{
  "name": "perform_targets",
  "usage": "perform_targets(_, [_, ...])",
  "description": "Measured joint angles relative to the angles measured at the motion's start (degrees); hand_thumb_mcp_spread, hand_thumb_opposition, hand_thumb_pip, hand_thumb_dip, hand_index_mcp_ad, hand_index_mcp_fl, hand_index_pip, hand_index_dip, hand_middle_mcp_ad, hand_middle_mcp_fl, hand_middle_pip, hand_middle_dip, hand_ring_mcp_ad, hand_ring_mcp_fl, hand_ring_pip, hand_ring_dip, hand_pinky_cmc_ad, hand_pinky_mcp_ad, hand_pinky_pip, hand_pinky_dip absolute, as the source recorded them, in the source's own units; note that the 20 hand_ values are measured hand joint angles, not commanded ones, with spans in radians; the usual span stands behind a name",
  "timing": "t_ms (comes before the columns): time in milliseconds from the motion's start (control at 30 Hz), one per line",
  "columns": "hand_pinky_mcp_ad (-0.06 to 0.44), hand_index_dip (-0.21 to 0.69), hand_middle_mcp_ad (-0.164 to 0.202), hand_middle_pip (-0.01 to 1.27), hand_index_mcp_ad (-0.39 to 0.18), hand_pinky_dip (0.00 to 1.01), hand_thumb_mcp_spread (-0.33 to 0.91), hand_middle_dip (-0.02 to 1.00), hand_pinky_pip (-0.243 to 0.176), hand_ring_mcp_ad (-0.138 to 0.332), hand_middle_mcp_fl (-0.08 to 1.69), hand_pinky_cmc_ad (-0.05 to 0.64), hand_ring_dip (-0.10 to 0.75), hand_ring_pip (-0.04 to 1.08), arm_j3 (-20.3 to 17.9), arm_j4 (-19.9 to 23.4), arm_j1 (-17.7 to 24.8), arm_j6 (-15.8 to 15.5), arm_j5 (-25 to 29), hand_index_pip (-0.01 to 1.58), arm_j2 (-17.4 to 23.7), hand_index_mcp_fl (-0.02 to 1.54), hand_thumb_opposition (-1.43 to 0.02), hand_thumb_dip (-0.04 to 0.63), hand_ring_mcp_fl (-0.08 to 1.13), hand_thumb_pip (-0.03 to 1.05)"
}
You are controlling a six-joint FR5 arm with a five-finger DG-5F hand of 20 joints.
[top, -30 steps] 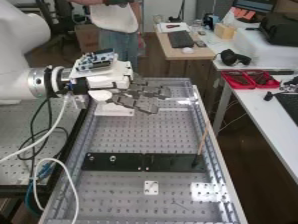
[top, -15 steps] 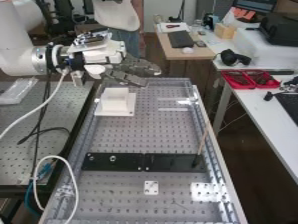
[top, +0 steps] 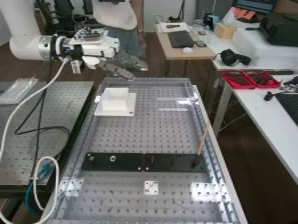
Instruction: Grab the bearing and place it in the white container
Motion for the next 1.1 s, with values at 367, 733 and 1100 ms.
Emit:
perform_targets(367, [0.283,0.218,0.065,0.12,-0.152,0.19,0.53,0.21,0.021,0.113,0.25,0.34,0.094,0.12,-4.2,1.3,5.1,3.9,3.2,1.02,0.2,0.84,-1.06,0.332,0.02,0.5])
perform_targets(733, [0.283,0.218,0.068,0.12,-0.152,0.19,0.53,0.21,0.021,0.113,0.27,0.34,0.094,0.12,-6.0,5.5,7.1,6.9,2.8,1.02,-5.2,0.84,-1.06,0.332,0.02,0.5])
perform_targets(1100, [0.279,0.211,0.065,0.13,-0.152,0.19,0.52,0.22,0.021,0.113,0.26,0.34,0.094,0.12,-5.9,5.7,7.7,12.0,3.0,1.02,-11.6,0.83,-1.07,0.332,0.02,0.5])
